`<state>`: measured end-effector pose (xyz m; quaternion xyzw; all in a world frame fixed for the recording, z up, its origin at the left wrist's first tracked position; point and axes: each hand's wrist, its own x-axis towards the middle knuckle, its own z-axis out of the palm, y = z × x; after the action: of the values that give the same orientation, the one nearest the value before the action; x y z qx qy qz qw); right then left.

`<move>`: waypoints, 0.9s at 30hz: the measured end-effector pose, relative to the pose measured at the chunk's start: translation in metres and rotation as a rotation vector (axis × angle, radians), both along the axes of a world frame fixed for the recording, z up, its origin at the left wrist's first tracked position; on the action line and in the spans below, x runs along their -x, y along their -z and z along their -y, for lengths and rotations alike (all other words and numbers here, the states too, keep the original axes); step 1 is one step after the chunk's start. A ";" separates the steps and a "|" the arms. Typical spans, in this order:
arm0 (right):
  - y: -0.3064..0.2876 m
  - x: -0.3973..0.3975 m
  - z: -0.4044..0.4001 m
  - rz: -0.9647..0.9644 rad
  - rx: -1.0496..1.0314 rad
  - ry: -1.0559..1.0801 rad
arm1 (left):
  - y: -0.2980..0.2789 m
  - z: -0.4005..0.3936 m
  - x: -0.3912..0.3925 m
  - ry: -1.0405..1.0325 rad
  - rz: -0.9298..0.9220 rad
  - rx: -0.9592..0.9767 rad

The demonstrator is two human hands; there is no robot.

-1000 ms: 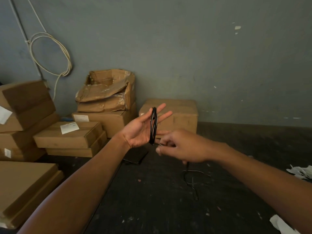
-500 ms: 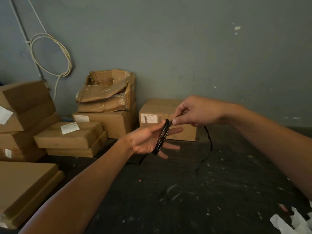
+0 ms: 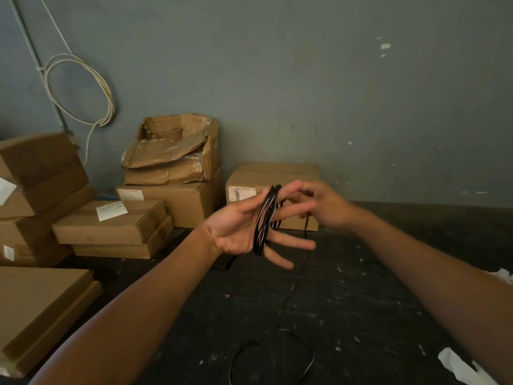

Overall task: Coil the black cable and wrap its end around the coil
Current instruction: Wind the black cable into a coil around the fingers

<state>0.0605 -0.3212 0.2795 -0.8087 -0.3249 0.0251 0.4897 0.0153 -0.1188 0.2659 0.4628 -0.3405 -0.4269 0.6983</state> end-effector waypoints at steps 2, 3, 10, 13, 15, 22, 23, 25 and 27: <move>0.022 0.005 -0.007 -0.100 -0.098 -0.011 | -0.005 0.003 0.001 -0.017 0.011 0.040; 0.032 0.008 -0.012 -0.132 -0.149 -0.033 | -0.008 0.004 0.000 -0.037 0.019 0.054; 0.089 0.042 -0.039 -0.325 0.054 -0.195 | -0.019 -0.002 -0.007 -0.137 0.019 0.196; 0.091 0.064 -0.045 -0.344 0.233 -0.303 | -0.023 -0.007 -0.012 -0.251 0.030 0.243; 0.083 0.076 -0.049 -0.327 0.289 -0.328 | -0.023 -0.009 -0.016 -0.325 0.030 0.270; 0.031 0.087 -0.044 -0.058 0.359 -0.281 | -0.013 -0.021 -0.022 -0.495 -0.039 0.205; 0.022 0.087 -0.041 -0.022 0.352 -0.267 | -0.010 -0.023 -0.023 -0.510 -0.043 0.188; 0.005 0.085 -0.035 0.030 0.333 -0.246 | -0.006 -0.026 -0.024 -0.543 -0.041 0.142; -0.012 0.082 -0.031 0.021 0.304 -0.230 | 0.000 -0.028 -0.024 -0.563 -0.044 0.089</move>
<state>-0.0218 -0.2905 0.2914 -0.8311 -0.4128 0.1216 0.3523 0.0390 -0.0905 0.2661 0.4988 -0.2018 -0.2108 0.8161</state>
